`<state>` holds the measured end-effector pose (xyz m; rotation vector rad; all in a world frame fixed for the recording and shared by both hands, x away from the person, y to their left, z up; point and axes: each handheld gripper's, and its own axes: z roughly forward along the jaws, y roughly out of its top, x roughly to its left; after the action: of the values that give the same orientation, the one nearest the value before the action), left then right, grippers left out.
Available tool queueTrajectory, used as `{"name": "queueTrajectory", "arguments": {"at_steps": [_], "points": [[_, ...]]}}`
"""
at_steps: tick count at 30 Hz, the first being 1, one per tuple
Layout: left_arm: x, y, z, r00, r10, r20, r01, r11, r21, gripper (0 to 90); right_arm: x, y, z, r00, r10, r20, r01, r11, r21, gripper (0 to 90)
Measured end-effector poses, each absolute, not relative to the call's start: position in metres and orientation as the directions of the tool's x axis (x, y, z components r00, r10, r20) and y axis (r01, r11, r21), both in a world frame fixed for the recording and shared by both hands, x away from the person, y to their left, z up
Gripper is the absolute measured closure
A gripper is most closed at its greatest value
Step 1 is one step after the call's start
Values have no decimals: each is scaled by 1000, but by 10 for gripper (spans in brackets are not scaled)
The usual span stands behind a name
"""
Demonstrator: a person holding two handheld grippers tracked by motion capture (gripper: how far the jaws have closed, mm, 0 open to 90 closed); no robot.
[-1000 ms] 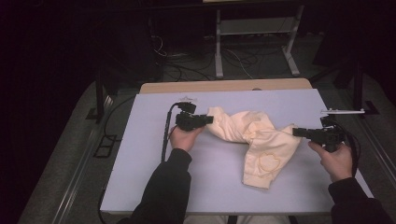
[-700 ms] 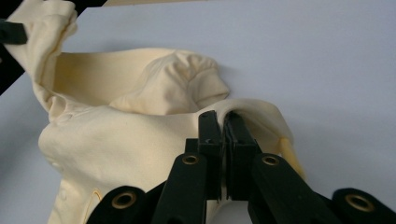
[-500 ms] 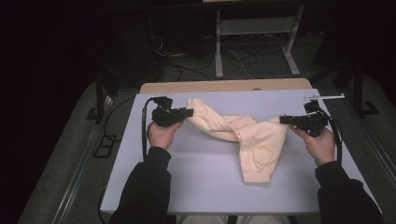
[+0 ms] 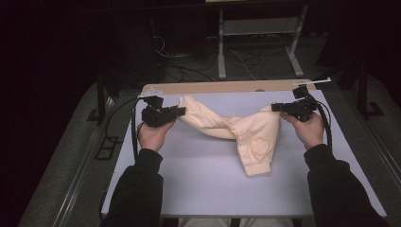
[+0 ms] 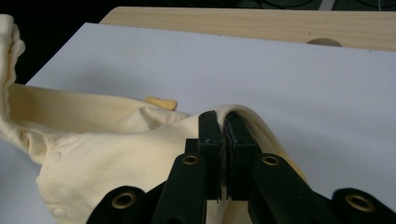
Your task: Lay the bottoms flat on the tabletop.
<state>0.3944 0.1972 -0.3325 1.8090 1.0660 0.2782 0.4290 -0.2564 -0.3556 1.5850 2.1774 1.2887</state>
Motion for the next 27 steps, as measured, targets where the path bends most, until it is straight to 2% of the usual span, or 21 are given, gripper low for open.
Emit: {"name": "queueTrajectory", "arguments": {"at_steps": [11,18,23,27], "points": [[379,201,-325,636,697,-332,523,-72,849,713,452,-239,-339,-435,836,333,698,80,711,859],[362,179,-328,710,631,-312,503,-146,852,713,456,-229,-344,-446,837,317,702,107,704,859],[349,163,-342,786,492,-375,513,-181,839,713,454,-228,-349,-454,830,323,703,111,703,859],[339,150,-355,803,435,-407,536,-229,812,714,448,-229,-352,-464,824,325,699,115,706,859]]}}
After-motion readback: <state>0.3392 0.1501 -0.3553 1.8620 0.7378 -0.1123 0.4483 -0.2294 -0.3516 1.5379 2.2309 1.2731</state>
